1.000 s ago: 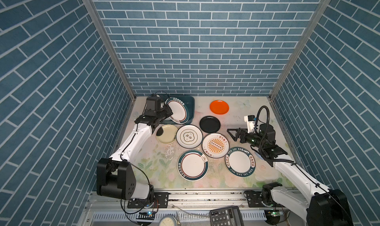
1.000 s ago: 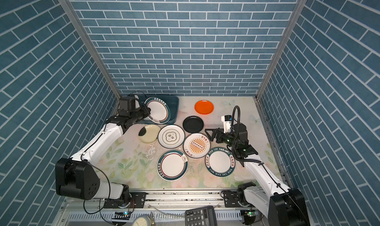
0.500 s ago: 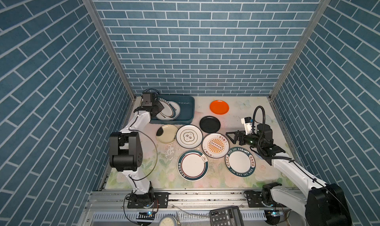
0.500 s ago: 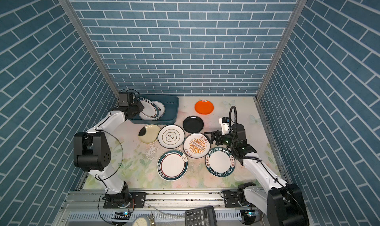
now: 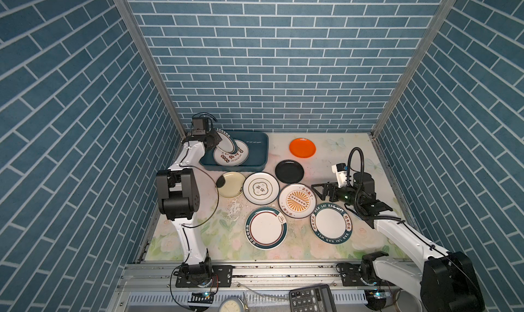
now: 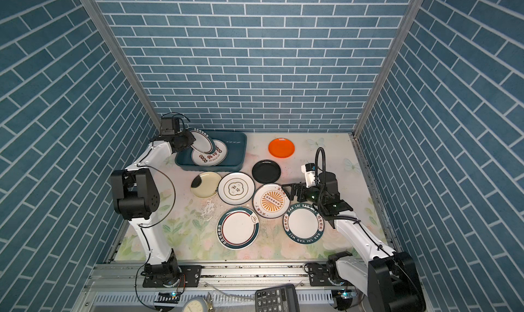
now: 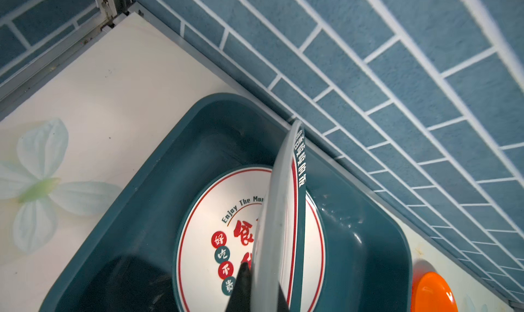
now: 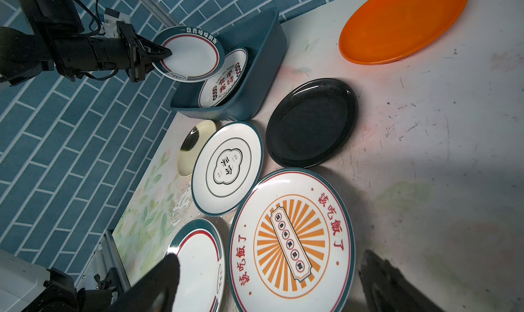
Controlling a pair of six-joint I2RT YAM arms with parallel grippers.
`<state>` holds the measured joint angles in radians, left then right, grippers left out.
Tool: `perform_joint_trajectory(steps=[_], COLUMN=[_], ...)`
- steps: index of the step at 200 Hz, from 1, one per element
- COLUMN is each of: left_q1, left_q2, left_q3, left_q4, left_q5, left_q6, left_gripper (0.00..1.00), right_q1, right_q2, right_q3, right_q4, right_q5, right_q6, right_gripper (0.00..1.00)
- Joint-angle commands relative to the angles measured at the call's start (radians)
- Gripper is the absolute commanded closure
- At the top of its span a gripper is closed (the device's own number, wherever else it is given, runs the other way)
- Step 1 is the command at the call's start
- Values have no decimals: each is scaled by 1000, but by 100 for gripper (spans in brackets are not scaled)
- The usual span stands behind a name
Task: Place the plates into the plastic bin on the countertop
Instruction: 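Carry the green-rimmed plate with the left gripper over the teal bin, then lower the green-rimmed plate onto the red-text plate in the bin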
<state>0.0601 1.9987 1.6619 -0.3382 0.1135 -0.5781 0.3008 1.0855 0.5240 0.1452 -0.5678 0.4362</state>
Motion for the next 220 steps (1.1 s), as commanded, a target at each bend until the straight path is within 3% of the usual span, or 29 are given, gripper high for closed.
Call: perform_joint_trajectory(steps=[1, 96, 143, 198, 220], left_q1=[0, -2, -1, -1, -2], left_q2=[26, 96, 125, 149, 139], left_q3=[25, 90, 98, 134, 134], left_q4=[-31, -122, -147, -179, -178], left_q5=[2, -40, -47, -61, -57], left_q6=[32, 117, 135, 149, 155], left_gripper=[100, 100, 72, 67, 55], right_q1=[1, 1, 2, 1, 1], right_q2=[15, 35, 38, 16, 15], right_q3=[-7, -7, -10, -18, -17], right_q4=[27, 18, 28, 22, 20], right_q5=[5, 47, 57, 83, 82], right_q6=[-42, -37, -30, -30, -30], right_gripper=[1, 1, 1, 1, 1])
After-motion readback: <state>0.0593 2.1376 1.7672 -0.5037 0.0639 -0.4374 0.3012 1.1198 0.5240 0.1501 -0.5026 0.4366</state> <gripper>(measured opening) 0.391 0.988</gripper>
